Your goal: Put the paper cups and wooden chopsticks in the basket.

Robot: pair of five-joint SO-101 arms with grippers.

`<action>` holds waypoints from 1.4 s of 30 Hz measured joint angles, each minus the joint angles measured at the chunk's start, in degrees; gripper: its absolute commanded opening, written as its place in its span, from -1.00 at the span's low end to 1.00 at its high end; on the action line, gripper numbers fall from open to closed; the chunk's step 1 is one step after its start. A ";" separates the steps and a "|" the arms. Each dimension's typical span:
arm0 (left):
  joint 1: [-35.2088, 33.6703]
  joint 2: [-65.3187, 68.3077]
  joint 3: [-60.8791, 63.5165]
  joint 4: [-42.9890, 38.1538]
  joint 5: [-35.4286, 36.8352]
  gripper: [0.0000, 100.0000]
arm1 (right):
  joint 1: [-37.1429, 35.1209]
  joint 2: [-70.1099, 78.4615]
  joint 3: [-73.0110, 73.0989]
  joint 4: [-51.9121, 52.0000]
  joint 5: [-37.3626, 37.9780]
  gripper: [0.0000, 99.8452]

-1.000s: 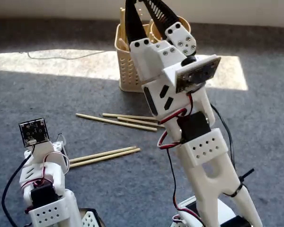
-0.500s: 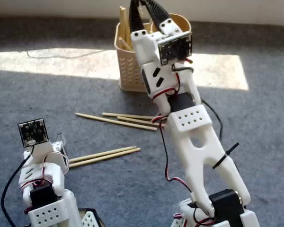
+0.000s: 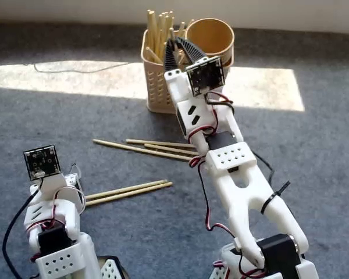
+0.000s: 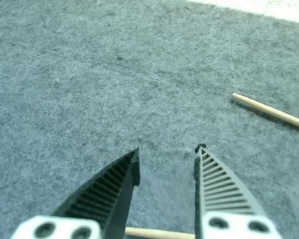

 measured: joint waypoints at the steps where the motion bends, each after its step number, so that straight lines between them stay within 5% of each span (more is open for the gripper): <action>1: 0.00 0.00 0.00 0.00 0.00 -0.64 | 0.00 0.00 0.09 0.00 0.00 -0.73; 11: 0.00 0.00 0.00 0.00 0.00 -0.64 | 0.00 -4.66 0.00 8.44 -3.52 -0.73; 15: 0.00 0.00 0.00 0.00 0.00 -0.64 | 0.00 -11.78 -1.49 19.60 -9.41 -0.73; 29: 0.00 0.00 0.00 0.00 0.00 -0.64 | -6.68 -19.25 -14.07 62.42 -10.29 -0.73; 42: 0.00 0.00 0.00 0.00 0.00 -0.64 | -15.47 -3.25 -13.45 68.84 -5.27 -0.73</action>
